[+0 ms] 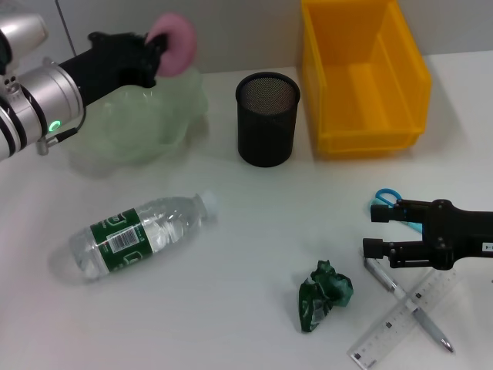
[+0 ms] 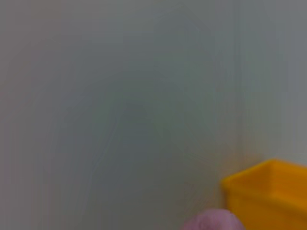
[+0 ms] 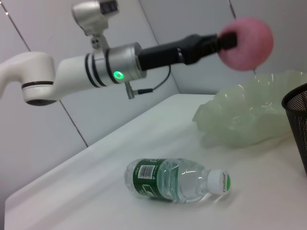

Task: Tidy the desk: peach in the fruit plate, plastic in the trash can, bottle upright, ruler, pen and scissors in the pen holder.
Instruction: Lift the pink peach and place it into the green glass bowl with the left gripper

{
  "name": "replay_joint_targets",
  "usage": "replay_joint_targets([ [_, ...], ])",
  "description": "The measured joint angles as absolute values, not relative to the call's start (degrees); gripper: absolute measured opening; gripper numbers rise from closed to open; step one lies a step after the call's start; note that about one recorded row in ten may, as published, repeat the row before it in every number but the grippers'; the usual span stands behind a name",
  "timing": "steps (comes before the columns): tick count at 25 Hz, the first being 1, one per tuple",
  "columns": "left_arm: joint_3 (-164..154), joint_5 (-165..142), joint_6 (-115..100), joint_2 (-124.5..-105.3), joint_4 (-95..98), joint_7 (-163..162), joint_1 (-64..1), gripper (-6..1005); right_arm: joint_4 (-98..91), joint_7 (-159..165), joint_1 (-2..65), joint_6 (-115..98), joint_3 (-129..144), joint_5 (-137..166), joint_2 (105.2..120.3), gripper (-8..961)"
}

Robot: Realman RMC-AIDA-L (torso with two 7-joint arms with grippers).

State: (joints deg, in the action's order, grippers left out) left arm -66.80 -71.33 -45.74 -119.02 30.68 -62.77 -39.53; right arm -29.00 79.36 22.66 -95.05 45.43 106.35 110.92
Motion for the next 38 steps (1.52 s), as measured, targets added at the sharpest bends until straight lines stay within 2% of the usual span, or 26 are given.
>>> replay_joint_targets([
  [11, -70.46, -69.87, -29.66, -119.10, 25.50, -61.24, -42.02, 109, -29.00, 79.36, 22.80, -95.07, 45.44, 106.35, 111.00, 826],
  [23, -71.48, -69.14, -29.58, -119.09, 25.40, -61.43, -41.62, 126, -29.00, 79.36, 23.12, -95.02, 45.57, 106.35, 111.00, 826],
  [34, -71.63, -69.14, -28.86, -119.09, 25.31, -61.67, -41.77, 369, -29.00, 79.36, 23.11, -95.00, 45.46, 106.35, 111.00, 826],
  [38, -71.63, -69.15, -28.69, -119.09, 25.31, -61.70, -41.92, 538, -29.00, 79.36, 23.13, -95.01, 45.43, 106.35, 111.00, 826],
])
